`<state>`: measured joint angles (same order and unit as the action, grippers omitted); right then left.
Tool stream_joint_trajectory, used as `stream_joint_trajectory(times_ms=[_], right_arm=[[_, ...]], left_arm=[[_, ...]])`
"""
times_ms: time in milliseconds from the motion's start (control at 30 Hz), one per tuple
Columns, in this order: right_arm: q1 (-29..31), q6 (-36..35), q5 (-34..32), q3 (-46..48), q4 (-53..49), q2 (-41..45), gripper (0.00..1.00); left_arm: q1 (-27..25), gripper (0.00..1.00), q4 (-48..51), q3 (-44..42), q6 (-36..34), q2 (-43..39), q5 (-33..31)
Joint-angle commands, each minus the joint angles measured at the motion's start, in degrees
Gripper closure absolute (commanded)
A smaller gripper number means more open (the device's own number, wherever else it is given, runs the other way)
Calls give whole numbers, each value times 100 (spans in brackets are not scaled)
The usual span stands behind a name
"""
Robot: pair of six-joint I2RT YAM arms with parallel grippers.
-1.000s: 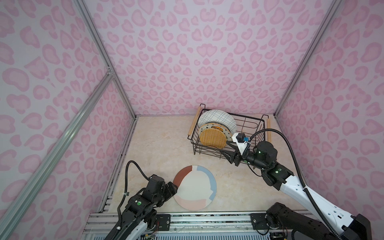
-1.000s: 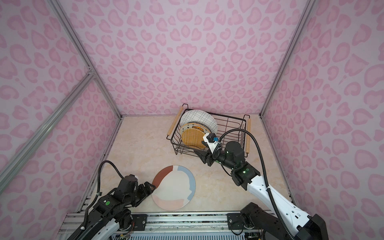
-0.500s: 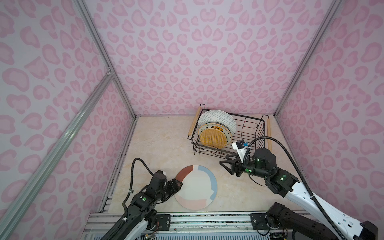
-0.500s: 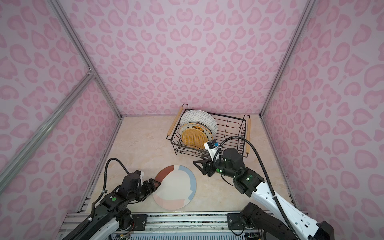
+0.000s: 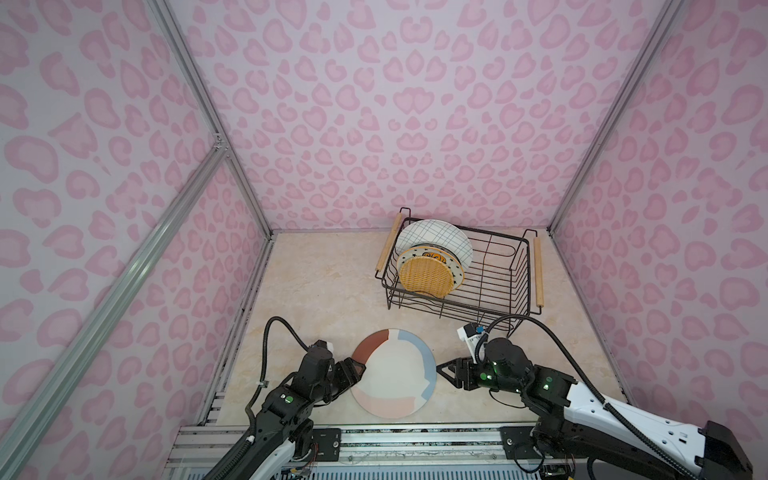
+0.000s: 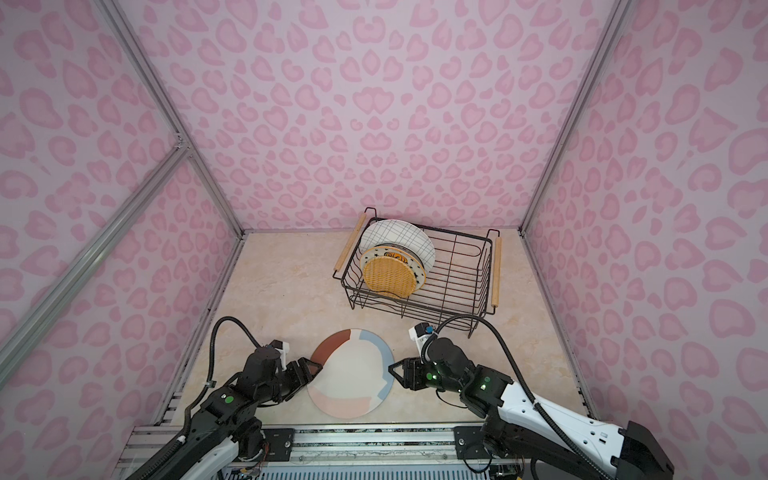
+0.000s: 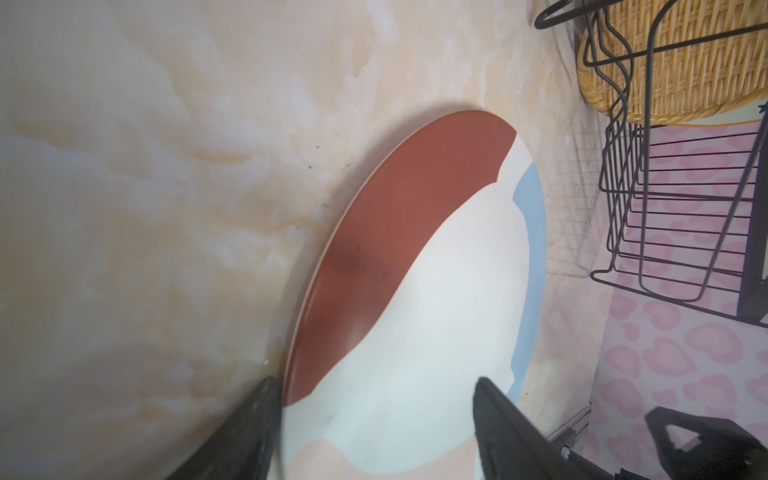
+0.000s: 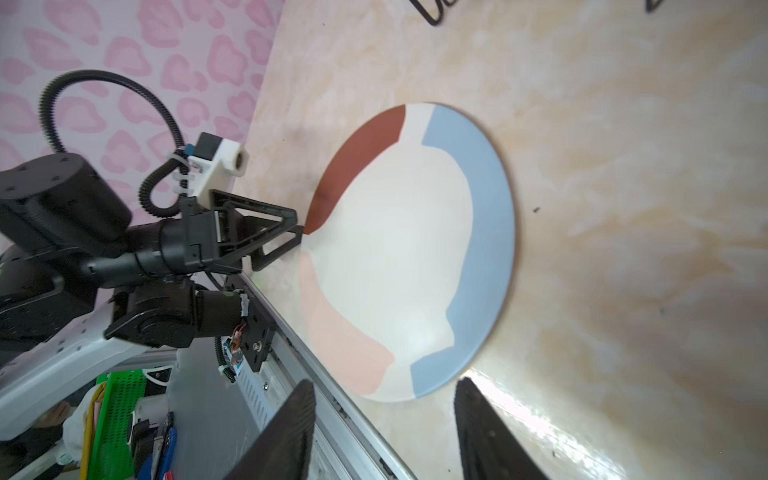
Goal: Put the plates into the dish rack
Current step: 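Move both grippers to opposite edges of the pastel plate, then grip the pastel plate's edges with both grippers and tilt it up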
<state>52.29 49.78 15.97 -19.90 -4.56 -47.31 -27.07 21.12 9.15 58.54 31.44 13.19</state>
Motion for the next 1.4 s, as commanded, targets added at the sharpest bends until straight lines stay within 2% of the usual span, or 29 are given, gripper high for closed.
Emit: stream_joint_trajectory(times_ms=[0, 233, 367, 533, 700, 767, 867, 967, 1167, 1367], right_arm=[[-16, 496, -265, 186, 876, -388, 45], [-431, 678, 238, 475, 2498, -2059, 46], [-543, 542, 698, 189, 2761, -2890, 49], [-596, 594, 752, 136, 3213, -3490, 58], [-589, 606, 811, 105, 3364, -3745, 67], [-588, 608, 829, 103, 3391, -3790, 69], [-584, 610, 866, 117, 3412, -3805, 70], [-580, 687, 970, 152, 3595, -3881, 72], [-580, 927, 1189, 172, 4161, -4171, 77], [-581, 1195, 1395, 270, 4818, -4414, 80]], left_arm=[[0, 25, 582, -71, -79, 77, -131], [0, 25, 425, -115, -79, 134, -159], [0, 25, 243, -223, -55, 147, -86], [0, 26, -69, -326, 4, 354, 32], [0, 28, -581, -394, 81, 605, 201], [0, 42, -629, -388, 193, 626, 164], [0, 54, -732, -411, 438, 465, 157], [0, 55, -1014, -499, 821, 199, 242], [0, 47, -1614, -668, 1252, -23, 360], [0, 54, -2174, -847, 1411, -334, 383]])
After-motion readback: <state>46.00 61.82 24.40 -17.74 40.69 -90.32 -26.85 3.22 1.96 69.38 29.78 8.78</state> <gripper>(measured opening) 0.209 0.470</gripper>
